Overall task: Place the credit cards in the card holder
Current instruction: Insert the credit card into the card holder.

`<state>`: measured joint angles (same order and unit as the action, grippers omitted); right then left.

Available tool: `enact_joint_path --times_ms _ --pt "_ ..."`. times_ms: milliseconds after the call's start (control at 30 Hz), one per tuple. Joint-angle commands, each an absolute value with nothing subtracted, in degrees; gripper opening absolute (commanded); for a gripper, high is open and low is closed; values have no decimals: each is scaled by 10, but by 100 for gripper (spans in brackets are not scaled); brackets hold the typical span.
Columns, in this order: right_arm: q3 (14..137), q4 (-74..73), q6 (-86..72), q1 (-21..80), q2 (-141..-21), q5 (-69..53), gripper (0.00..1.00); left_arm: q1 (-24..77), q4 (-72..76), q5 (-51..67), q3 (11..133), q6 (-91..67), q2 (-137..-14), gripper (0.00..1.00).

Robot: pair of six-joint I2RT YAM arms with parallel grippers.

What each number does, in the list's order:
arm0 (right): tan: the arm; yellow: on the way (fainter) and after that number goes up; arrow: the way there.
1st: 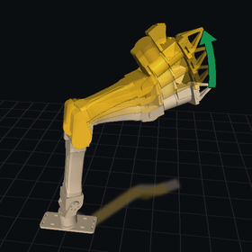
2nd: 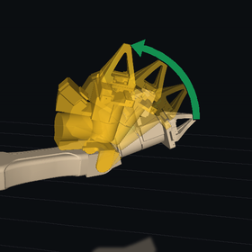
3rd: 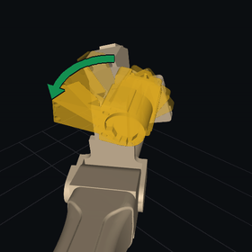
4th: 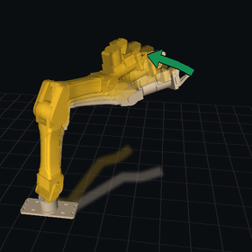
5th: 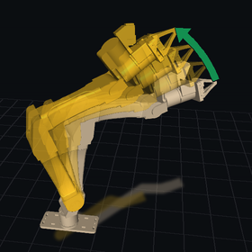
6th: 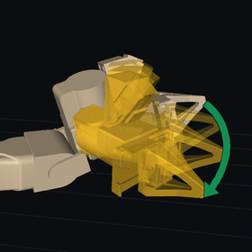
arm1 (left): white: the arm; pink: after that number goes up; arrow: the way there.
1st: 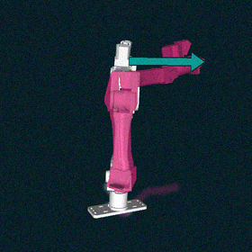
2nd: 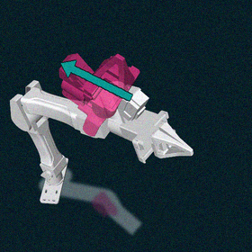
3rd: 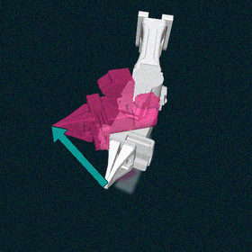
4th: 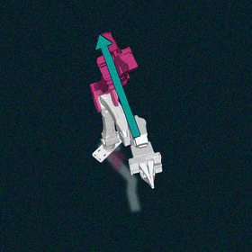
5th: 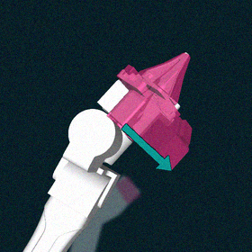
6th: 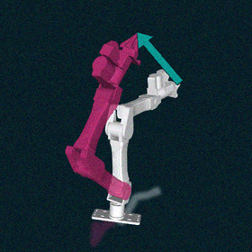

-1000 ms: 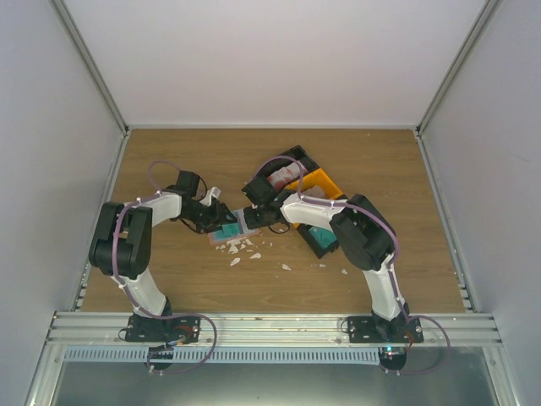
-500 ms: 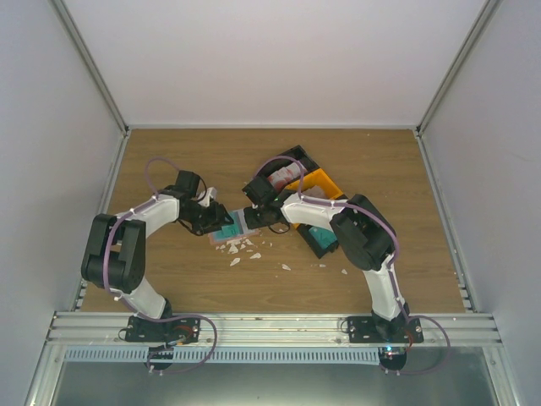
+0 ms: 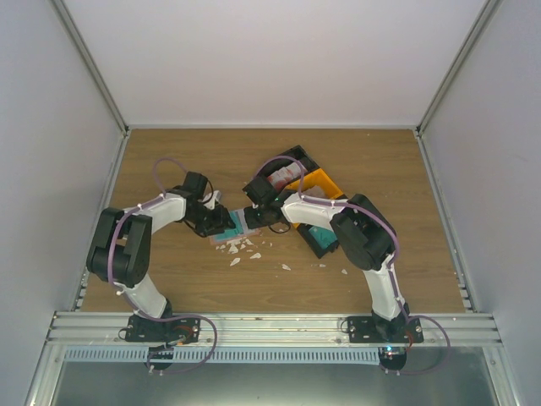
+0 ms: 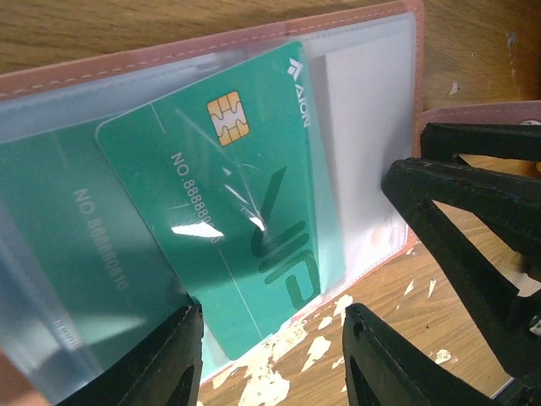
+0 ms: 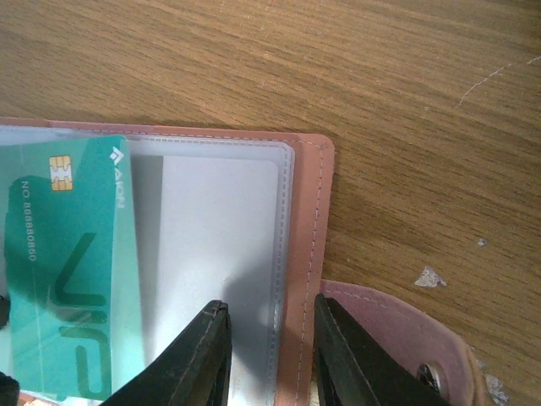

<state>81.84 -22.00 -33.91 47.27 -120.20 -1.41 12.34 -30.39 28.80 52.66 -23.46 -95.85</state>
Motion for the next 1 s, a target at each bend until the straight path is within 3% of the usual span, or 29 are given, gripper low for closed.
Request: enact_joint_path --times_ms 0,333,967 --pt "797 -235 -344 473 -1235 -26 28 135 -298 271 536 -231 -982 49" --pt "794 -233 -345 473 -1234 -26 28 140 -268 288 549 -231 -1000 49" --pt "786 -222 -341 472 -1197 -10 30 139 -314 201 615 -238 -965 50"
